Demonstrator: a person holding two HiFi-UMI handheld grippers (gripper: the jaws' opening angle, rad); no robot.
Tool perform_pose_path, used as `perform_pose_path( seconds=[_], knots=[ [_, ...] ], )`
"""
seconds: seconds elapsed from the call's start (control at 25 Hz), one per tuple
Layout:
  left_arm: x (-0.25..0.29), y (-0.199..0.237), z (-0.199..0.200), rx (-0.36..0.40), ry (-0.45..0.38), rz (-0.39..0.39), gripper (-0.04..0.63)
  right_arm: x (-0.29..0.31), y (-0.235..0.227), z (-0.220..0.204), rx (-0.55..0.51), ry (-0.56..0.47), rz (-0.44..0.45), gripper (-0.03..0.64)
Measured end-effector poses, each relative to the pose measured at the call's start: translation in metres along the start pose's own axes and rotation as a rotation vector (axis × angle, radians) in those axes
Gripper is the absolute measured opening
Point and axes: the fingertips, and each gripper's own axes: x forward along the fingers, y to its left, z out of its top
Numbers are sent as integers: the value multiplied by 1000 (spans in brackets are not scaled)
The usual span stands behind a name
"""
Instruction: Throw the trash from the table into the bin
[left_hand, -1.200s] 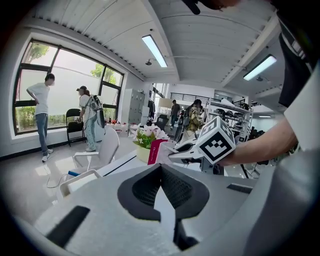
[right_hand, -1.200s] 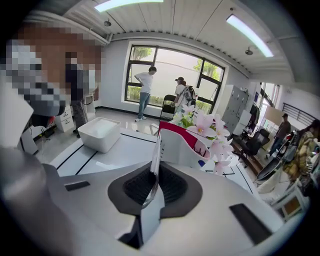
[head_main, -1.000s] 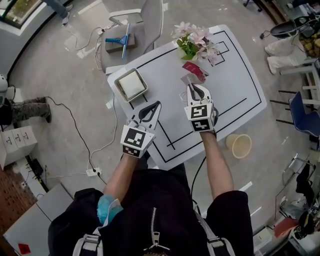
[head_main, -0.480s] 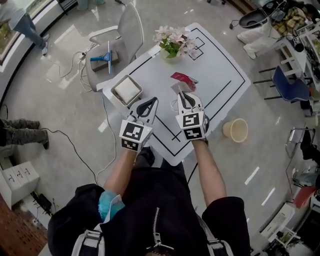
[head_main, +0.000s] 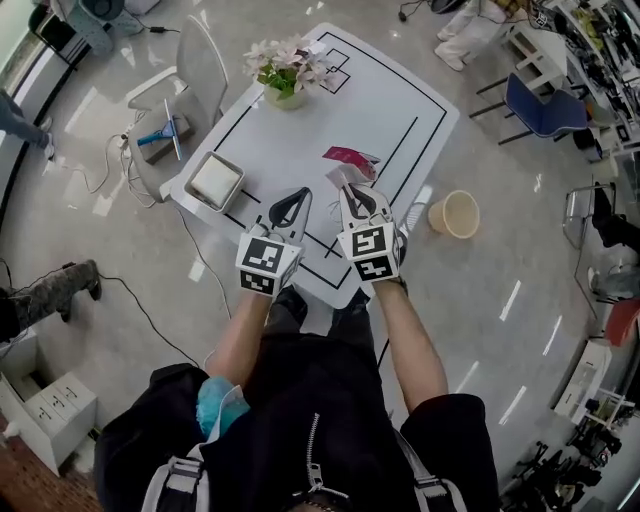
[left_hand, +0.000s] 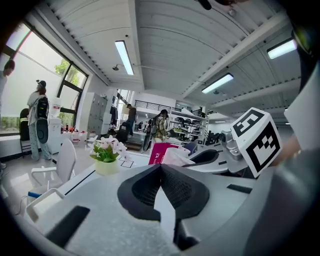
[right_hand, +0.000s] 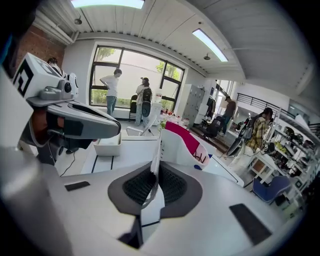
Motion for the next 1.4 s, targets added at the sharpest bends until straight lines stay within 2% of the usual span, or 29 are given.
perform_pose_path(
  seconds=[0.4, 0.72, 1.12, 1.4],
  knots=[
    [33, -72, 6, 59, 20, -69, 5, -46, -51, -42, 58, -10, -54, 24],
    [75, -151, 8, 86, 37, -93, 5, -94, -112, -89, 92, -26, -76, 24],
    [153, -263, 15, 110, 33, -113, 5, -157, -221, -165, 123, -29, -116, 23],
    [192, -343, 4, 134, 53, -158, 5, -203, -273, -229, 150, -8, -145, 23]
  ],
)
